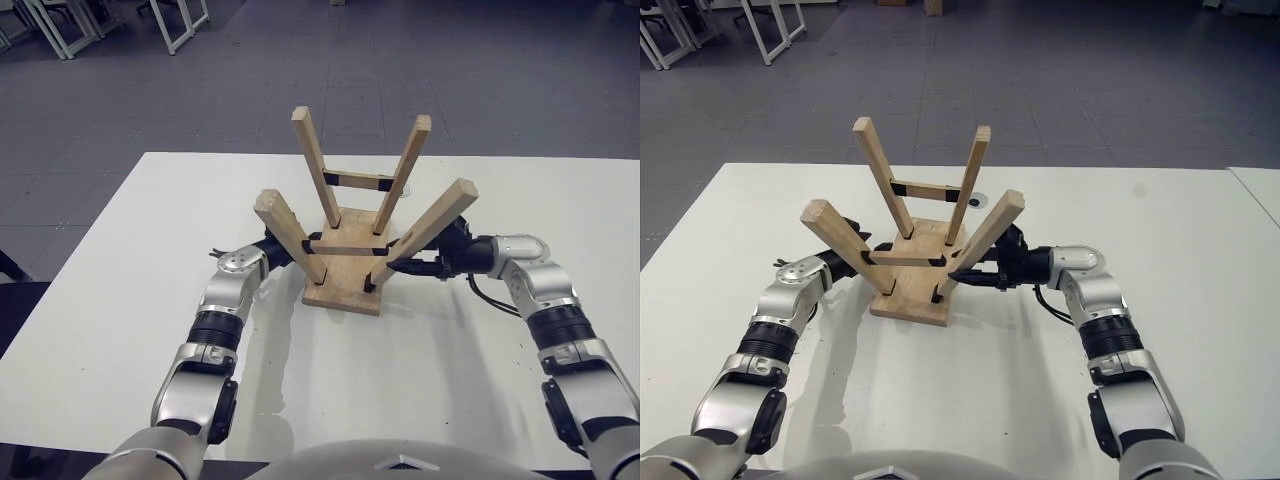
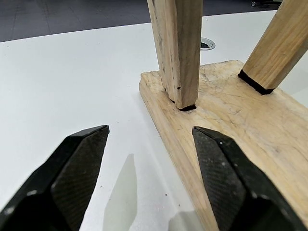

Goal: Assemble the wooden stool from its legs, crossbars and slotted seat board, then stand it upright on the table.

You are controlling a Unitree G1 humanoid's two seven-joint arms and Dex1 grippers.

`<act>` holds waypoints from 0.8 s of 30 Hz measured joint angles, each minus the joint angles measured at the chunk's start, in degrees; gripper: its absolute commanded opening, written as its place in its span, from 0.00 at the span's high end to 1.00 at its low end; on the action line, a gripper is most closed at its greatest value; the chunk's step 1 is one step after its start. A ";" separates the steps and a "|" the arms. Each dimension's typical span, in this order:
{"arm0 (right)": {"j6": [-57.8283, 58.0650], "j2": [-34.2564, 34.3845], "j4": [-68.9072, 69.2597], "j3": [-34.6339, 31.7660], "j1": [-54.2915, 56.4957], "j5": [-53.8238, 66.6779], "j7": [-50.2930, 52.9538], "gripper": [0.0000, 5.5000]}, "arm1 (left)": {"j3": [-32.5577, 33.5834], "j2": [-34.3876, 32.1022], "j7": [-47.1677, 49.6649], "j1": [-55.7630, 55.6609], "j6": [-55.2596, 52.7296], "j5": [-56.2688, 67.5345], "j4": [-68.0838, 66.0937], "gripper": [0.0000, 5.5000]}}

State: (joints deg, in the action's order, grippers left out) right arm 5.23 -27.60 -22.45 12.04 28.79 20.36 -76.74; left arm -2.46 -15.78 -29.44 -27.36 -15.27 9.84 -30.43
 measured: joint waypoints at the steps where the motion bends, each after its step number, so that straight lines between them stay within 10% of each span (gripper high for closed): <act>1: -0.16 -0.67 1.93 0.18 -0.78 -0.10 0.08 0.63 | 0.04 -0.03 0.01 0.20 -0.04 -0.02 0.26 0.42; 14: -0.39 -2.80 12.16 3.00 -6.86 -2.04 7.96 0.63 | 4.06 -1.64 5.91 8.27 -5.99 -0.74 20.04 0.42; 20: -0.26 -2.86 16.15 4.96 -7.63 -4.58 14.68 0.63 | 21.63 -16.54 16.81 5.74 -12.16 -6.17 46.76 0.42; 24: 2.68 -2.95 18.13 6.28 -7.56 -6.23 18.62 0.63 | 14.49 -23.02 11.10 -9.06 -25.19 -1.50 63.13 0.42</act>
State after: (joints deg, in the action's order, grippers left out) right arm 7.92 -30.55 -4.31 18.32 21.23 14.14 -58.12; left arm 12.03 -38.80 -18.34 -36.42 -40.46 8.34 32.70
